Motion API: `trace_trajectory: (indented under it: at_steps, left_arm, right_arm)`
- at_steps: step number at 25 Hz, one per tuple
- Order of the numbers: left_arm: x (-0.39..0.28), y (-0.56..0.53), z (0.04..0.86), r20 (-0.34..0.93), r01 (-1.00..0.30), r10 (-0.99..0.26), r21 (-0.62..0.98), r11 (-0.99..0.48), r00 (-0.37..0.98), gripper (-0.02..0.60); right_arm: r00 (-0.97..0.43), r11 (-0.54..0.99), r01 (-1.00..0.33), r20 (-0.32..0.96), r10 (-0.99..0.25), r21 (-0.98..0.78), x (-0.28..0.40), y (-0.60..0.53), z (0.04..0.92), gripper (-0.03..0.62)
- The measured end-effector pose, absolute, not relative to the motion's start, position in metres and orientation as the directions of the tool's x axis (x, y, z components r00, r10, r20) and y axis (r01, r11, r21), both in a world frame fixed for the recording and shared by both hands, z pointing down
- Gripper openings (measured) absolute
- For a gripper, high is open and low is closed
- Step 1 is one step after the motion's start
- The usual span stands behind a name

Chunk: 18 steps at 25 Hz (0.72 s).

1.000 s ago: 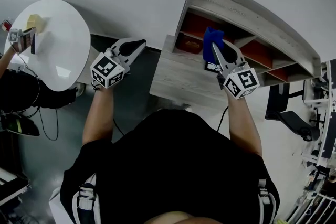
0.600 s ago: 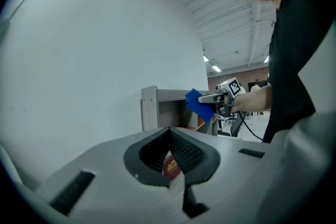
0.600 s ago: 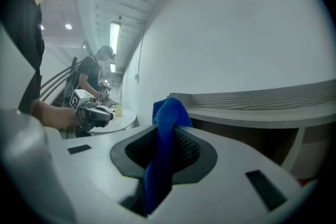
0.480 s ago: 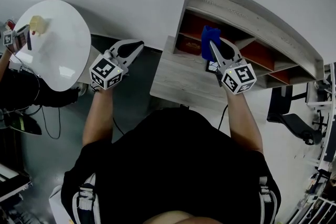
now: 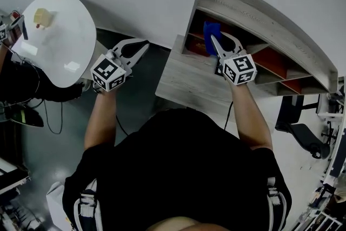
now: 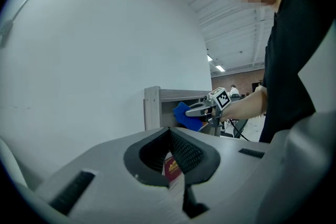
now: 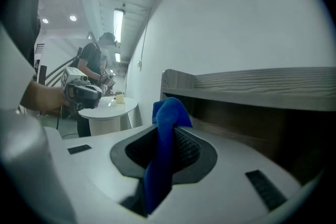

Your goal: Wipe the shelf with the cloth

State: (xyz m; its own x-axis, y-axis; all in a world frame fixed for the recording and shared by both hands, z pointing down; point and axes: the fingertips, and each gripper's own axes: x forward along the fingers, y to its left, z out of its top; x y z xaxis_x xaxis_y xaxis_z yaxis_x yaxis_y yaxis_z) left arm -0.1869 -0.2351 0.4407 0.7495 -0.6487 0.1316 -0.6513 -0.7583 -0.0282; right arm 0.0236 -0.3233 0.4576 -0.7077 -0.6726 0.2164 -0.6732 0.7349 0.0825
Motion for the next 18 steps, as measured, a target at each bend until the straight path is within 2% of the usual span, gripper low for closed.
trace_trajectory:
  at_steps: [18]
  left_arm:
    - [-0.21,-0.248,0.469,0.178,-0.712,-0.697,0.032,-0.701,0.695,0.017]
  right_arm:
    - [-0.6,0.779,-0.555,0.509,-0.617,0.291,-0.018,-0.423,0.558,0.077]
